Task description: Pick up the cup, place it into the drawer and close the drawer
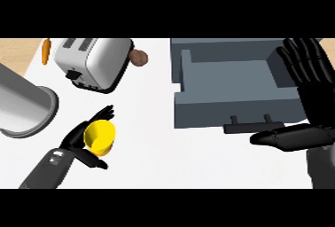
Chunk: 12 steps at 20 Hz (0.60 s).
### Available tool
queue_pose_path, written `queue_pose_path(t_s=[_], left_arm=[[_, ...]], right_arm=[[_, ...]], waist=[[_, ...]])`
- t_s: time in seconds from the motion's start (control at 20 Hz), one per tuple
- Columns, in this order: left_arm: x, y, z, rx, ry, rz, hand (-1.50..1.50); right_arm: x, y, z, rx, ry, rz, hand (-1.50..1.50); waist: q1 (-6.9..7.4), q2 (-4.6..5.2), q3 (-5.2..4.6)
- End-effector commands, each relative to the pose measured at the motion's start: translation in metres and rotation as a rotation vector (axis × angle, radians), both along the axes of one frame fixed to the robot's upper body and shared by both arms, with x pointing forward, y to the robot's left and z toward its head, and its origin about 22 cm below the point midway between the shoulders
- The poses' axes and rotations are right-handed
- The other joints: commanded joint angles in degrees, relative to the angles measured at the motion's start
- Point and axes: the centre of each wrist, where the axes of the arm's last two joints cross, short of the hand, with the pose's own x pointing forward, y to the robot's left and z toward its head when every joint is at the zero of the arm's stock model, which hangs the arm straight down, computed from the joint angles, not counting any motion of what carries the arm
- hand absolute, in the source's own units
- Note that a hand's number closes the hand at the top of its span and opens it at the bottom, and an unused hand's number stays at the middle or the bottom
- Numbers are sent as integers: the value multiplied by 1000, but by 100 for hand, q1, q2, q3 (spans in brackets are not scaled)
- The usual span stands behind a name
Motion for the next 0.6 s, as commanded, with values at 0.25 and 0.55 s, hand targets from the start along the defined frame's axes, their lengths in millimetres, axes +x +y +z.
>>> queue_pose_path(t_s=[0.25,0.55], left_arm=[[12,-29,3,-313,-91,-176,150],[-7,-31,-12,-138,-346,115,150]], right_arm=[[0,-6,-5,5,15,-11,-150],[-3,-11,-4,5,1,-20,-150]], waist=[[77,-15,-2],[83,-20,0]])
